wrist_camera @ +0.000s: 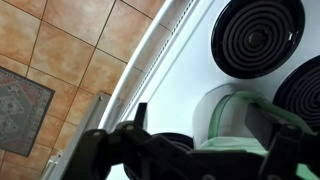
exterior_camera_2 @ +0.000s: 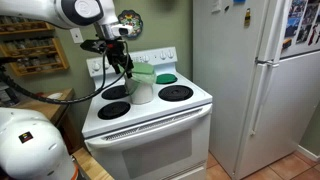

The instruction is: Open the bin

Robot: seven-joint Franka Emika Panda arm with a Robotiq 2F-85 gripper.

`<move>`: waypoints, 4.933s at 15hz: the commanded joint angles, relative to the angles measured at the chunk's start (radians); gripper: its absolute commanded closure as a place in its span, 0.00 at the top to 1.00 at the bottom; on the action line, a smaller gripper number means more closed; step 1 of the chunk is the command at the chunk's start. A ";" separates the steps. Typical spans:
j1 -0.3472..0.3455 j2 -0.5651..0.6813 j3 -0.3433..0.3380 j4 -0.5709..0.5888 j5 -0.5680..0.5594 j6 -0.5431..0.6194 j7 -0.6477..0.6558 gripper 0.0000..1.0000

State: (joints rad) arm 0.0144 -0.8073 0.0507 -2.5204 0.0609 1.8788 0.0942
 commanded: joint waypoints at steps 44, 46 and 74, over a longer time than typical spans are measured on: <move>-0.016 0.472 -0.190 0.284 0.524 0.158 -0.234 1.00; -0.012 0.485 -0.201 0.287 0.553 0.158 -0.258 1.00; -0.102 0.674 -0.234 0.259 1.069 -0.039 -0.766 1.00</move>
State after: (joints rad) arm -0.0671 -0.1498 -0.1915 -2.2564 1.0879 1.8674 -0.6388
